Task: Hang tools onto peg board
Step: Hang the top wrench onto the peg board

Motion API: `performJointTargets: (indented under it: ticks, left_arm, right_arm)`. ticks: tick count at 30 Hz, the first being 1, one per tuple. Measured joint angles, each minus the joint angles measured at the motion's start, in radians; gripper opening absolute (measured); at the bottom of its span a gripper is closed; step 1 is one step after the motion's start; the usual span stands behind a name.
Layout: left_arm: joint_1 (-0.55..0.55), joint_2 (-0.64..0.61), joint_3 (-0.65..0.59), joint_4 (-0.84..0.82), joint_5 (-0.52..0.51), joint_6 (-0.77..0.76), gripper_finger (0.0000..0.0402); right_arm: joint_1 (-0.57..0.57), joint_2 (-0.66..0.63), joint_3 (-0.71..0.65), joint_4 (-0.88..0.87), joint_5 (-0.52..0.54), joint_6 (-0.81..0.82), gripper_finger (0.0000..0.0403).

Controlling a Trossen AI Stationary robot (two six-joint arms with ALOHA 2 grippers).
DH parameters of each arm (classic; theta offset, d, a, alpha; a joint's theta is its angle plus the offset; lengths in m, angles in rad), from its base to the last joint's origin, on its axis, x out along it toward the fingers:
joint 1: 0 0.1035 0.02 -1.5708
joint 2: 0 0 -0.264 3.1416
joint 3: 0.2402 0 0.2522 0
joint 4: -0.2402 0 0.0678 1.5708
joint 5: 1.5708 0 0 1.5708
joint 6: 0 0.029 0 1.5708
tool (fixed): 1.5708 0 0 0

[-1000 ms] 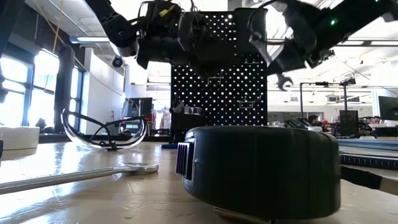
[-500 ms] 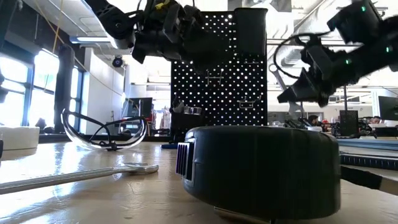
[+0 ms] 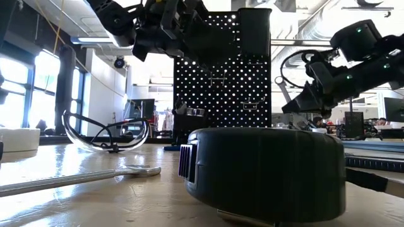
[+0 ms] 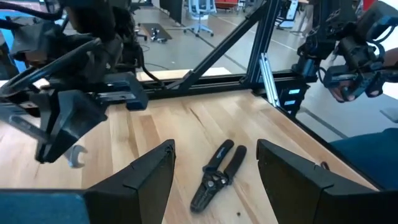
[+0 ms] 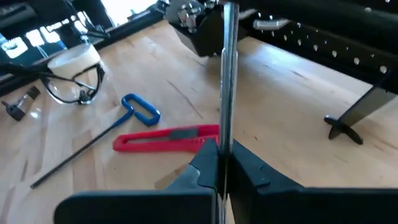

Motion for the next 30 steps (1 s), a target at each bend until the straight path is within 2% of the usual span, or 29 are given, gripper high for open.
performJointTargets:
  ticks: [8, 12, 17, 26, 30]
  left_arm:
    - [-0.006, 0.001, 0.0, 0.018, -0.002, -0.008, 0.0218]
    - [-0.007, 0.001, 0.0, 0.009, -0.002, -0.013, 0.0218]
    - [-0.008, 0.001, 0.0, 0.008, -0.002, -0.012, 0.0218]
    - [-0.008, 0.001, 0.0, 0.003, -0.003, -0.012, 0.0218]
    - [-0.008, 0.001, 0.0, -0.024, -0.003, -0.012, 0.0218]
  right_arm:
    - [-0.039, 0.163, 0.0, 0.172, -0.04, -0.05, 0.0005]
    - [-0.062, 0.251, 0.0, 0.215, -0.095, -0.063, 0.0005]
    - [-0.062, 0.334, 0.002, 0.286, -0.117, -0.097, 0.0005]
    - [-0.1, 0.464, 0.097, 0.298, -0.17, -0.16, 0.0005]
    - [-0.127, 0.485, 0.109, 0.312, -0.187, -0.179, 0.0005]
